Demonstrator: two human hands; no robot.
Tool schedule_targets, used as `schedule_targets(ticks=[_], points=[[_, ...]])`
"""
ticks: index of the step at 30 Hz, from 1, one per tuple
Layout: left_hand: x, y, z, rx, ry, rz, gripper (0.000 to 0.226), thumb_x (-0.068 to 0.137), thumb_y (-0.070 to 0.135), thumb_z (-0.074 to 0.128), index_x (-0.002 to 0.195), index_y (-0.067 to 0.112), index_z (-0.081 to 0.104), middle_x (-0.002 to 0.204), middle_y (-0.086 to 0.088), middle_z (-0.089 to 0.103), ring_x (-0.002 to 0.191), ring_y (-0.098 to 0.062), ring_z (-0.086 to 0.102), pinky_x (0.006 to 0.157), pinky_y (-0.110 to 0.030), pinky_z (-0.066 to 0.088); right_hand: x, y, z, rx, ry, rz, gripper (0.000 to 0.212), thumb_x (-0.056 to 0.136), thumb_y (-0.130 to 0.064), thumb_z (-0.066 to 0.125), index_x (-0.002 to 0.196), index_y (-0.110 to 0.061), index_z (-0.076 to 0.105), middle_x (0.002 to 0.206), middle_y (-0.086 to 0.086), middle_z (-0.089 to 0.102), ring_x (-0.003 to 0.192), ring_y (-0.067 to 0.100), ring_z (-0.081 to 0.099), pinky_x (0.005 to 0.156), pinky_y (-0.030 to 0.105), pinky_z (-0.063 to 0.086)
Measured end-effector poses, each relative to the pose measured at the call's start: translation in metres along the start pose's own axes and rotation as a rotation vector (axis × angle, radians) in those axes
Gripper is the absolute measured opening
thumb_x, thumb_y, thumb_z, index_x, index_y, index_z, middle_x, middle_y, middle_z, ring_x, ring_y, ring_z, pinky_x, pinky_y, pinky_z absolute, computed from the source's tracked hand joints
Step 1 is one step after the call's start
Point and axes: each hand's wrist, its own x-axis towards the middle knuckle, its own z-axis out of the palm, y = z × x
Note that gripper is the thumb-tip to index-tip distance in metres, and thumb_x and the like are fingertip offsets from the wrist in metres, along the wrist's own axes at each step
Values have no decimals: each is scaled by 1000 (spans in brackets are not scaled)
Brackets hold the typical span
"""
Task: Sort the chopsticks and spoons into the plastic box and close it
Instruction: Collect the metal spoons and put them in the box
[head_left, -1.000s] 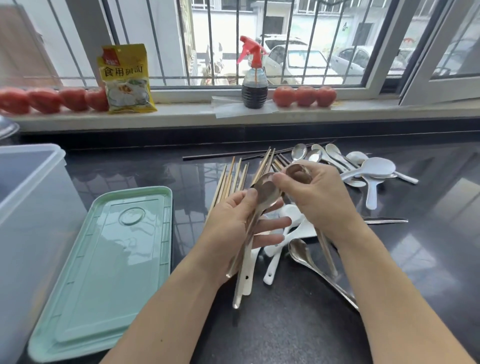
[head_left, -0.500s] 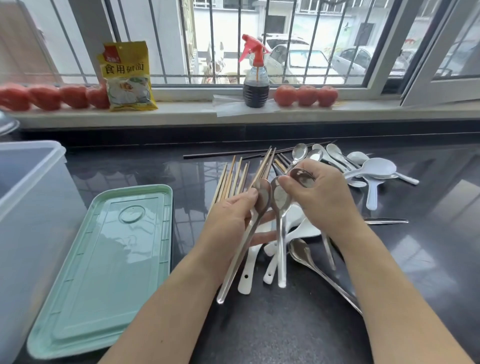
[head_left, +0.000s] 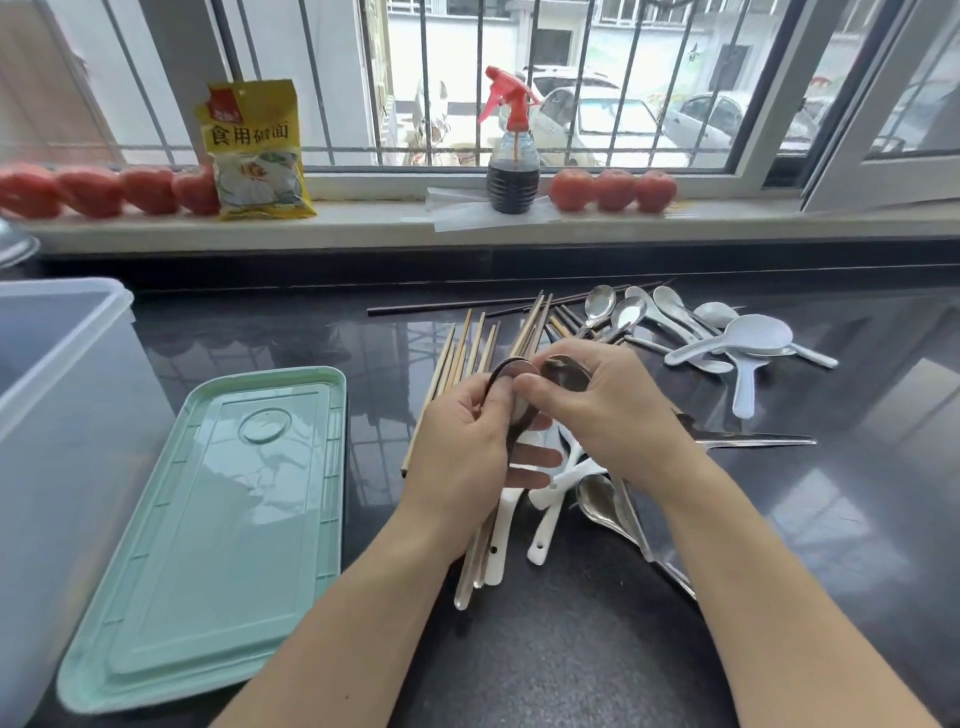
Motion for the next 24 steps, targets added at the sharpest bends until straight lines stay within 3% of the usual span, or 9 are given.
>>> schedule_targets(ticks=[5,12,17,21,24], points=[[-1,4,0,-25,-67,-90,32,108,29,50,108,7,74,99,-16,77,80,-36,77,70,-54,64,2,7,-3,-56,34,7,27,92,-14,73,67,-14,62,59,-11,58,54,2,54,57,14,43],[0,3,-5,-56,-106,-142,22,104,17,57,109,0,72,97,-18,78,84,-35,78,67,-42,66,2,8,-4,-96,-24,29,24,91,-14,73,70,-14,63,57,-17,57,52,-2,53,55,9,40],[2,2,-6,-58,-97,-158,18,101,12,63,103,-1,74,96,-21,77,88,-38,77,74,-44,65,4,12,-5,-97,0,52,30,95,-25,70,66,-20,64,55,-14,53,53,2,45,57,16,38],[4,0,-7,-71,-66,-140,11,98,3,66,104,1,74,94,-19,77,84,-37,77,73,-41,65,4,14,-4,-119,-16,29,18,96,-25,69,83,-14,76,74,-3,70,72,17,64,74,39,54],[4,-2,-6,-54,-63,-107,9,96,-1,66,100,0,74,88,-16,75,77,-32,76,70,-36,64,4,15,-4,-119,-8,19,9,93,-21,71,89,-18,79,82,0,74,83,20,69,85,45,56]])
